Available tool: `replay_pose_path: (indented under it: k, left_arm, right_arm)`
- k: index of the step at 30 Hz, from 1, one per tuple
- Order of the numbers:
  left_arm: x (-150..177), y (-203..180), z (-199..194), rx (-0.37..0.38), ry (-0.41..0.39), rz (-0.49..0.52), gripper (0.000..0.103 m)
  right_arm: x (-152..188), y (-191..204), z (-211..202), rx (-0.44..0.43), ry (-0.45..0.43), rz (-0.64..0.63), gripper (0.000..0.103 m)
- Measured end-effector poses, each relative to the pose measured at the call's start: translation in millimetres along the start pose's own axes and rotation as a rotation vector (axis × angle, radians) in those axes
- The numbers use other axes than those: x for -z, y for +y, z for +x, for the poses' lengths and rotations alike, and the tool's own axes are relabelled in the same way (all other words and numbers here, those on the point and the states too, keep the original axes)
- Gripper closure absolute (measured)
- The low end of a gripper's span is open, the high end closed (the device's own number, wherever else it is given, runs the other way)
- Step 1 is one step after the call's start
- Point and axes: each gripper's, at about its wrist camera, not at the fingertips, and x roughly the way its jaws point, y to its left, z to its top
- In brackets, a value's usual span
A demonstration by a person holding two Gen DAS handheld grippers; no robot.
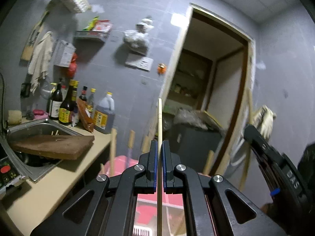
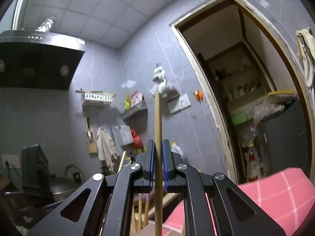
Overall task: Organize utensils
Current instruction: 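Lift both held chopsticks and carry them over the white holder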
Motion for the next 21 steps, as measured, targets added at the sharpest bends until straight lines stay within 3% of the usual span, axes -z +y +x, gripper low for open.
replay_pose_path:
  k: [9,16,21]
  left_arm:
    - [-7.4,51.6,14.1,-0.075,-0.085,-0.114,0.101]
    - [-7.6,61.3,12.6,-0.077,-0.158,-0.174,0.101]
    - [-2.7,59.8,12.1,-0.115,-0.197,-0.165,0.101]
  right_arm:
    - [12.7,-8.1,18.2,0.008,-0.044,0.011,0.097]
    - [20.2,-14.1,9.1,0.128,-0.128,-0.029,0.097]
    - [24.9,-21.5,10.2,0.165,-0.14,-0.036,0.097]
